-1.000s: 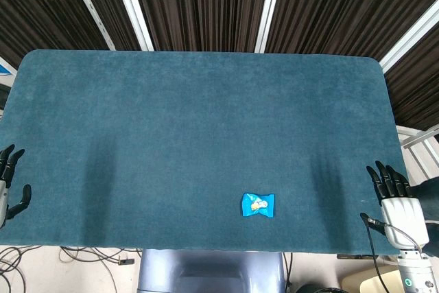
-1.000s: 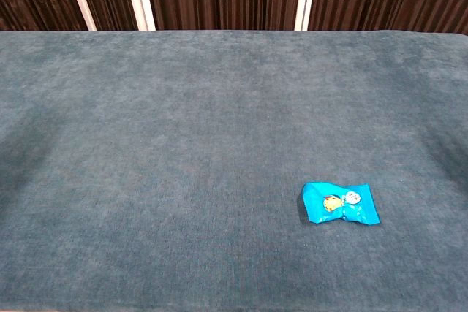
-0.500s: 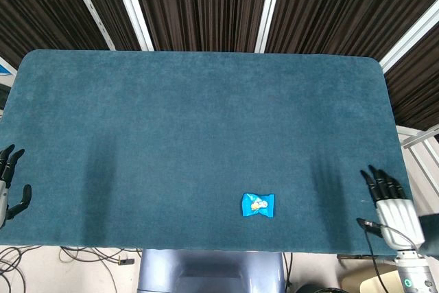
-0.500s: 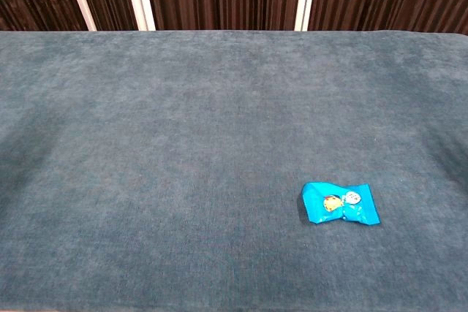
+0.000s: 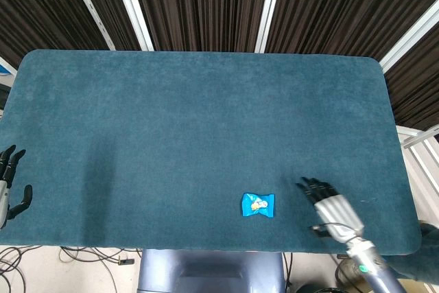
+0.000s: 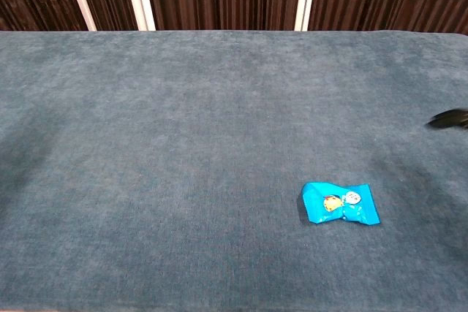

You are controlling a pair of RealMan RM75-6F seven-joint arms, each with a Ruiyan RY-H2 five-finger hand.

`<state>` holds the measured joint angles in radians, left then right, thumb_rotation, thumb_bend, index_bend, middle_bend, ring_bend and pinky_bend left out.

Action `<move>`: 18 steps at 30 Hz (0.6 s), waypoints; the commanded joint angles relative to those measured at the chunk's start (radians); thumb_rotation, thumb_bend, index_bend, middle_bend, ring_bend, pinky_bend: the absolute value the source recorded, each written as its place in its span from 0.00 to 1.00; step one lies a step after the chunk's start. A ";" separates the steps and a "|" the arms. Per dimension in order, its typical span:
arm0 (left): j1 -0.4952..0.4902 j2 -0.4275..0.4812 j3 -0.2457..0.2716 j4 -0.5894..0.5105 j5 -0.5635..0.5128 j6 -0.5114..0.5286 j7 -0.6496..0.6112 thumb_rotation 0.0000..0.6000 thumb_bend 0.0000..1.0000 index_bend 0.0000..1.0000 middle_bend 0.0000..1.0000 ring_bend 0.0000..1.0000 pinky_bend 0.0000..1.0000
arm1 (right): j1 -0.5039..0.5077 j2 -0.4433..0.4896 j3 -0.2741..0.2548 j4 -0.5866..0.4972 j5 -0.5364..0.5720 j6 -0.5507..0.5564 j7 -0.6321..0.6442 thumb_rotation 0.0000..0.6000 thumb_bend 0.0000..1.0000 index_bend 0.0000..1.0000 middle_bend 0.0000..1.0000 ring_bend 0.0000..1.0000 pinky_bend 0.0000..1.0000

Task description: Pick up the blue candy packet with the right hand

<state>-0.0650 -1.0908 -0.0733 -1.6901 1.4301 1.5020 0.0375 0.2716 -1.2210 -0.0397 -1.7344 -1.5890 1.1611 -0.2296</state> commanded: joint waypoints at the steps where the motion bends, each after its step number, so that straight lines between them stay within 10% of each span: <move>1: 0.000 0.001 -0.001 -0.001 -0.002 -0.001 -0.002 1.00 0.50 0.08 0.00 0.01 0.00 | 0.038 -0.060 0.017 -0.031 0.043 -0.054 -0.076 1.00 0.11 0.06 0.02 0.07 0.15; 18: -0.006 0.003 -0.003 -0.006 -0.011 -0.014 -0.005 1.00 0.49 0.08 0.00 0.01 0.00 | 0.122 -0.264 0.072 0.007 0.212 -0.160 -0.246 1.00 0.23 0.16 0.15 0.18 0.15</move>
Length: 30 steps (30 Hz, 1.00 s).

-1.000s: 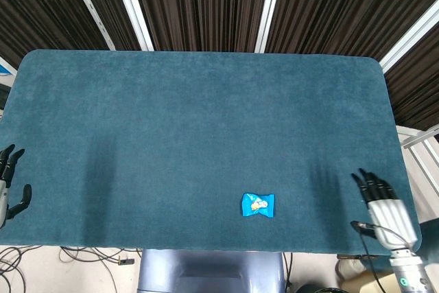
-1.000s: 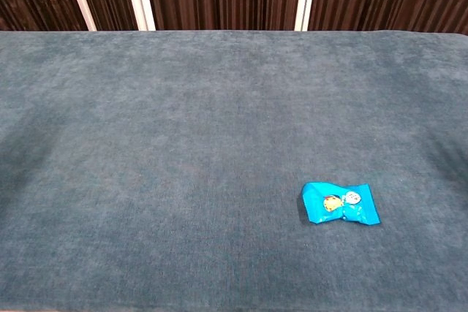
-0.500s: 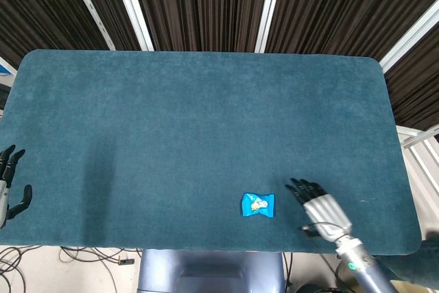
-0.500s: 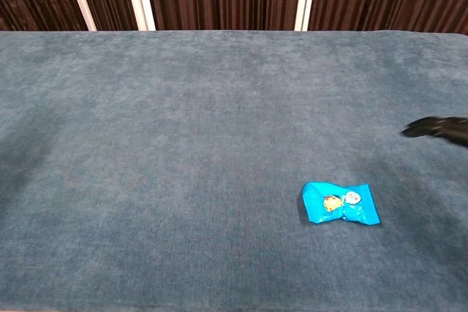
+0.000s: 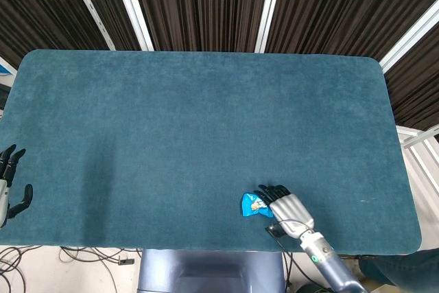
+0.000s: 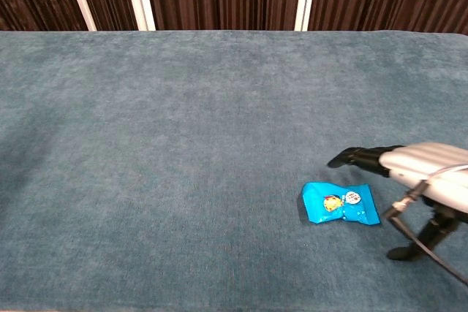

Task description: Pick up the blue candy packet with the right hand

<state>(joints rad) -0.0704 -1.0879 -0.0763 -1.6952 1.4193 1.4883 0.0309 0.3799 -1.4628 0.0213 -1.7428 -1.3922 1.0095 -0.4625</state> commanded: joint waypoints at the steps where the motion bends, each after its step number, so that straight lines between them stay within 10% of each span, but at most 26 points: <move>1: -0.001 0.000 0.000 -0.002 -0.001 -0.001 0.002 1.00 0.50 0.08 0.00 0.01 0.00 | 0.020 -0.032 0.015 0.021 0.023 -0.012 -0.015 1.00 0.25 0.17 0.16 0.19 0.15; 22: -0.002 0.002 -0.006 -0.005 -0.019 -0.007 0.002 1.00 0.50 0.08 0.00 0.01 0.00 | 0.090 -0.124 0.044 0.078 0.153 -0.027 -0.107 1.00 0.34 0.25 0.30 0.34 0.15; 30: -0.003 0.003 -0.003 -0.012 -0.025 -0.017 0.004 1.00 0.50 0.08 0.00 0.01 0.00 | 0.100 -0.140 0.057 0.086 0.165 0.006 -0.102 1.00 0.42 0.35 0.52 0.57 0.22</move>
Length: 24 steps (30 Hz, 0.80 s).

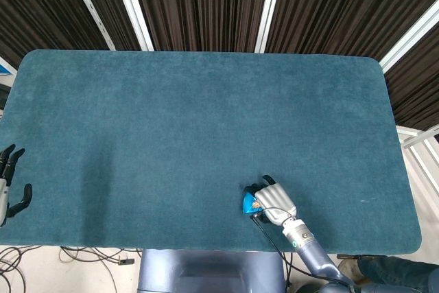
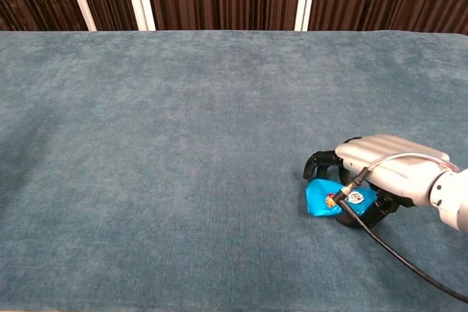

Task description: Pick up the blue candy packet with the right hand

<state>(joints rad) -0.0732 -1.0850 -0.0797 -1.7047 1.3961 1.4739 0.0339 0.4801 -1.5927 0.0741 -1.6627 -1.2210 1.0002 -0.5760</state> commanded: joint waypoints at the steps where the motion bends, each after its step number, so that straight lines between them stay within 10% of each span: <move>1: 0.000 0.001 0.001 -0.004 -0.004 -0.004 0.002 1.00 0.50 0.08 0.00 0.01 0.00 | 0.000 -0.013 0.003 0.007 -0.010 0.021 0.019 1.00 0.42 0.35 0.53 0.58 0.23; 13: 0.001 0.006 0.001 -0.013 -0.006 -0.005 -0.001 1.00 0.50 0.09 0.00 0.01 0.00 | 0.044 0.032 0.048 -0.061 0.005 0.004 0.051 1.00 0.44 0.36 0.56 0.61 0.23; 24: 0.001 0.010 0.000 -0.018 -0.006 -0.004 -0.009 1.00 0.50 0.09 0.00 0.01 0.00 | 0.116 0.202 0.339 -0.246 0.166 -0.146 0.528 1.00 0.45 0.39 0.56 0.61 0.23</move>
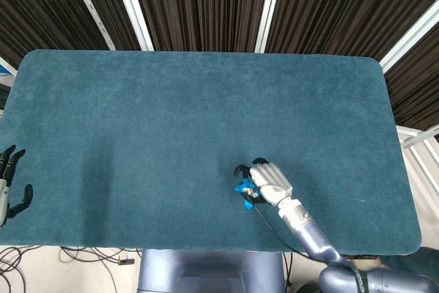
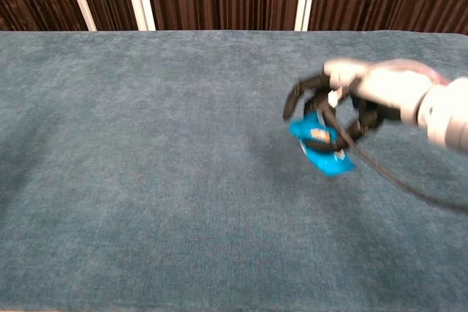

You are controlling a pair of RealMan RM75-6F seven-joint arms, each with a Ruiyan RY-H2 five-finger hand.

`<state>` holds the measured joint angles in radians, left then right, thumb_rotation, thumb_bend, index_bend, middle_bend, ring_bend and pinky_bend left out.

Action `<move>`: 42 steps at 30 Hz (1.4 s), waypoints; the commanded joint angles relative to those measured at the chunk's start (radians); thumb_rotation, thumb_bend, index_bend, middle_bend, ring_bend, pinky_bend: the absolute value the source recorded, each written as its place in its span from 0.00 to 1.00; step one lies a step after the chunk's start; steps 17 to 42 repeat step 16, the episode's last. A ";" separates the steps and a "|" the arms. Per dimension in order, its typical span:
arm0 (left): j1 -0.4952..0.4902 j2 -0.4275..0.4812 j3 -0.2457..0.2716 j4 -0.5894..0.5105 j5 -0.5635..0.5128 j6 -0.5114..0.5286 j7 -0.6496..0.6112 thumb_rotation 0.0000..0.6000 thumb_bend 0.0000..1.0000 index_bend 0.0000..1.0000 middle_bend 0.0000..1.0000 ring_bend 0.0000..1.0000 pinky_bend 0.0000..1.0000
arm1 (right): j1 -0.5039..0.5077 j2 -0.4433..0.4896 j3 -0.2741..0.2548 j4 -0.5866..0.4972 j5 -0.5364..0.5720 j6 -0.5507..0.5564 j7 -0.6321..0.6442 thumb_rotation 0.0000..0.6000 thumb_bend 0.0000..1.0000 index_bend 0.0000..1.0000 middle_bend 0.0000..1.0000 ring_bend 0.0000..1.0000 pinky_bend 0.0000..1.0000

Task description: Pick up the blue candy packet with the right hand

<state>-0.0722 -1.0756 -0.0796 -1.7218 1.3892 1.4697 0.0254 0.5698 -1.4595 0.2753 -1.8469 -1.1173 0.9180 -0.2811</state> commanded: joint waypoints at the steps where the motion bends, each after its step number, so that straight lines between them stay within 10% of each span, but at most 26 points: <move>1: 0.000 0.000 0.000 -0.001 0.001 0.001 -0.001 1.00 0.50 0.09 0.00 0.01 0.00 | 0.026 0.078 0.160 -0.061 0.062 -0.074 0.289 1.00 0.45 0.39 0.56 0.61 0.23; 14: 0.000 -0.002 0.001 -0.001 0.001 0.003 0.006 1.00 0.50 0.09 0.00 0.01 0.00 | 0.017 0.105 0.287 0.035 0.005 -0.029 0.666 1.00 0.45 0.39 0.51 0.60 0.23; 42: 0.000 -0.003 0.002 0.000 0.003 0.002 0.010 1.00 0.50 0.09 0.00 0.01 0.00 | 0.014 0.088 0.300 0.043 0.021 0.019 0.674 1.00 0.45 0.40 0.51 0.60 0.23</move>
